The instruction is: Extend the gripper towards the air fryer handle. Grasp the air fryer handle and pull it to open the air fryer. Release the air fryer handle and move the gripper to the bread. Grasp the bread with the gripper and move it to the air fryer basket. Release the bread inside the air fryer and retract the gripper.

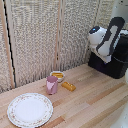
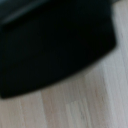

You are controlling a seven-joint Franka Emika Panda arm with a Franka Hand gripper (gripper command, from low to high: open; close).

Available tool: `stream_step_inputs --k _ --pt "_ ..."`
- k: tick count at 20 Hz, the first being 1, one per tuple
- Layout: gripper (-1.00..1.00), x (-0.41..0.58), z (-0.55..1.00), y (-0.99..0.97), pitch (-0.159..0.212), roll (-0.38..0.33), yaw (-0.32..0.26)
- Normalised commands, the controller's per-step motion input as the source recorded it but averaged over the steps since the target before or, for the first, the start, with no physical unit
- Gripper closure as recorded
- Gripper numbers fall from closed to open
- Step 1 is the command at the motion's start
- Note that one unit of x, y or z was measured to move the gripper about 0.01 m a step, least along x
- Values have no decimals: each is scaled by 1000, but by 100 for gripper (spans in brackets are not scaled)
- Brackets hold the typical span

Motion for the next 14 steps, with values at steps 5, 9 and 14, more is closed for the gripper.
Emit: stream_step_inputs --k 5,9,14 --pt "100 -4 91 -114 40 -100 273" --pt "100 -12 34 -117 115 -122 273" --pt "100 11 0 -7 50 -16 43"
